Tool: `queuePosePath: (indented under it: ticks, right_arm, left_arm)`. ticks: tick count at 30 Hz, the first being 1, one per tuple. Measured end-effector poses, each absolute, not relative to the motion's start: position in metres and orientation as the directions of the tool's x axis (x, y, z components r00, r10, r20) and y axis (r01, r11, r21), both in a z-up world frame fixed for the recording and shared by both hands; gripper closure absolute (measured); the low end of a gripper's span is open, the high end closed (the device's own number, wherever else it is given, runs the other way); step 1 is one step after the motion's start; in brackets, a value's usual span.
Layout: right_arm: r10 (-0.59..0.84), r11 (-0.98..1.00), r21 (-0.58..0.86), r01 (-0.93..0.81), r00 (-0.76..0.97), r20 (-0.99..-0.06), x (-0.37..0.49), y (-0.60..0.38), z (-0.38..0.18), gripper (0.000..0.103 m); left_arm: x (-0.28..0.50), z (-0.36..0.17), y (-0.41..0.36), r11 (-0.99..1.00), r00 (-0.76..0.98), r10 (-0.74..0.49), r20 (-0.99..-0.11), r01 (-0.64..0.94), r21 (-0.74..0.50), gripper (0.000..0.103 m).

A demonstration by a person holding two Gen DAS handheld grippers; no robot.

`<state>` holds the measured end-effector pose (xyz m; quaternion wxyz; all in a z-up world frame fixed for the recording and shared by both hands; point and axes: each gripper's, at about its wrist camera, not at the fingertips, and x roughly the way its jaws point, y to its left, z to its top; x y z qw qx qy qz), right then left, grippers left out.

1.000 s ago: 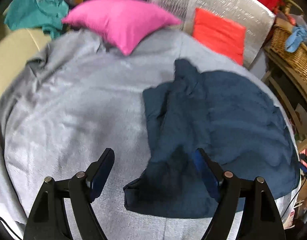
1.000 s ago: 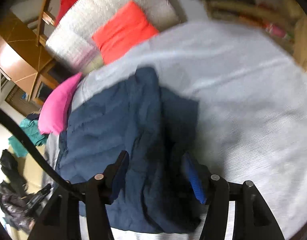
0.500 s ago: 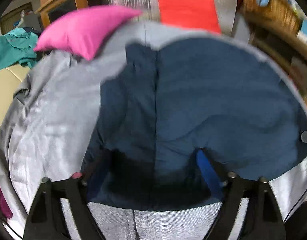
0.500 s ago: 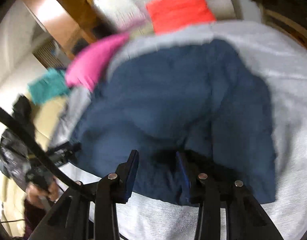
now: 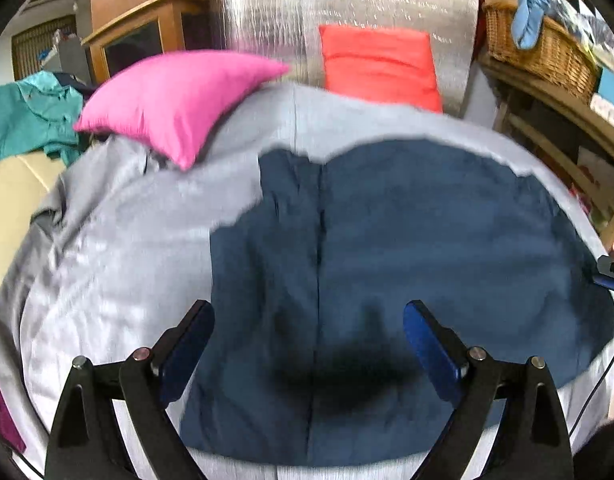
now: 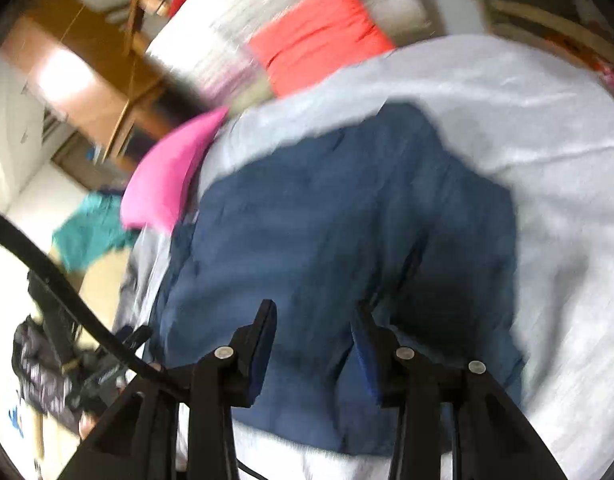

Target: Fold large clothes

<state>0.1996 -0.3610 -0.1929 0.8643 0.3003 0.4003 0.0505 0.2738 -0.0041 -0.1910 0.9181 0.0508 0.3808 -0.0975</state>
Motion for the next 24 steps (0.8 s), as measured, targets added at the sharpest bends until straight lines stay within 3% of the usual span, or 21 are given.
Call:
queuePosePath:
  ticks: [6,11,15,18,24]
  right_arm:
    - [0.267,0.742,0.618,0.26,0.732,-0.627,0.24,-0.399,-0.188,0.061]
    - [0.286,0.679,0.679,0.279,0.751,-0.595,0.278,-0.418,-0.197,0.061]
    - [0.276,0.665,0.671,0.328,0.727,-0.629,0.309,-0.424,-0.22,0.05]
    - [0.292,0.639,0.672,0.374,0.69,-0.662,0.322,-0.43,-0.245,0.05]
    - [0.287,0.65,0.677,0.346,0.713,-0.639,0.308,-0.427,-0.219,0.049]
  left_arm:
    - [0.333,-0.186,-0.006,0.985,0.688,-0.149,-0.71,0.167,-0.045,0.008]
    - [0.373,-0.217,0.001,0.987,0.58,-0.16,-0.799,0.082,-0.139,0.008]
    - [0.385,-0.244,0.004,0.993,0.501,-0.118,-0.857,0.038,-0.114,0.007]
    - [0.384,-0.248,0.007,0.991,0.497,-0.13,-0.858,0.046,-0.124,0.007]
    - [0.372,-0.234,0.017,0.994,0.531,-0.11,-0.84,0.047,-0.1,0.008]
